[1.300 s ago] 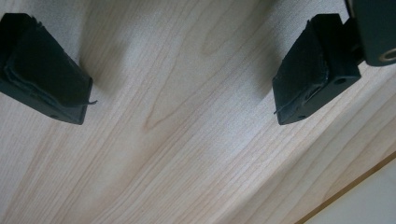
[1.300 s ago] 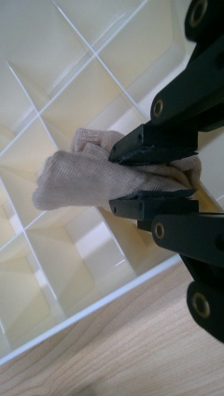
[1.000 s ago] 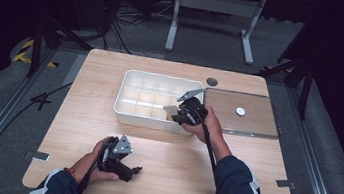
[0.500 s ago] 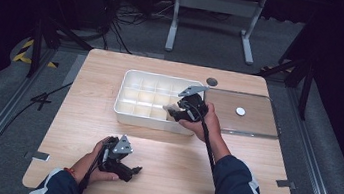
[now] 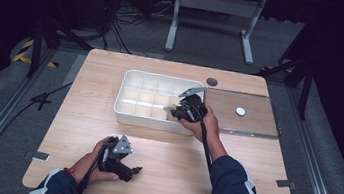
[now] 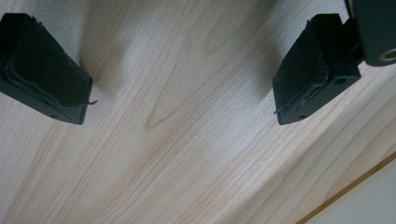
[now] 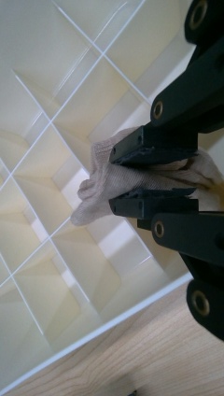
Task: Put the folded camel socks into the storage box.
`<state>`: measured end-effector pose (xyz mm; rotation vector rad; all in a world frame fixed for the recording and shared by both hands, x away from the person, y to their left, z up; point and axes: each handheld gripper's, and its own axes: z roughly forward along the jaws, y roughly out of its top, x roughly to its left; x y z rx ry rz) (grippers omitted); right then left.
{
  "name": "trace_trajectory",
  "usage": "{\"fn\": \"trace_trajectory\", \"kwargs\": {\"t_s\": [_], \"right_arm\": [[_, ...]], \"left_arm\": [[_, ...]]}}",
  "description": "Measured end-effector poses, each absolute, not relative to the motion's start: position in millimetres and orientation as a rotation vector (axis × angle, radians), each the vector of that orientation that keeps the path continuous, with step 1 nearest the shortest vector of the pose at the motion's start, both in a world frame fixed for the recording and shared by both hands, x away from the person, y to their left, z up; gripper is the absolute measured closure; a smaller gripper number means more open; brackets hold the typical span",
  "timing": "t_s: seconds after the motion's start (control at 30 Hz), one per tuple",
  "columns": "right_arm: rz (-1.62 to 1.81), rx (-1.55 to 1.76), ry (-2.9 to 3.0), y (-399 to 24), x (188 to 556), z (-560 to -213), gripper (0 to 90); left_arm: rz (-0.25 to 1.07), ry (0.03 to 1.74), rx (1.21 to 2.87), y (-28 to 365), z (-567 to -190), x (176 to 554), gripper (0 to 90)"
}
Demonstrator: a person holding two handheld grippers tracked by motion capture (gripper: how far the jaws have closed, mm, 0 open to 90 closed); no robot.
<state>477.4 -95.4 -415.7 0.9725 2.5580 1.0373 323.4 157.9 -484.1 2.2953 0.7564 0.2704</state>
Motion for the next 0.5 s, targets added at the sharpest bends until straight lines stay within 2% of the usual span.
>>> {"fn": "trace_trajectory", "kwargs": {"t_s": [0.5], "right_arm": [[0.888,0.971,2.627,-89.3,480.9,-420.3,78.0]], "left_arm": [[0.272,0.757,2.294,157.8,-484.2,323.3,5.2]]}}
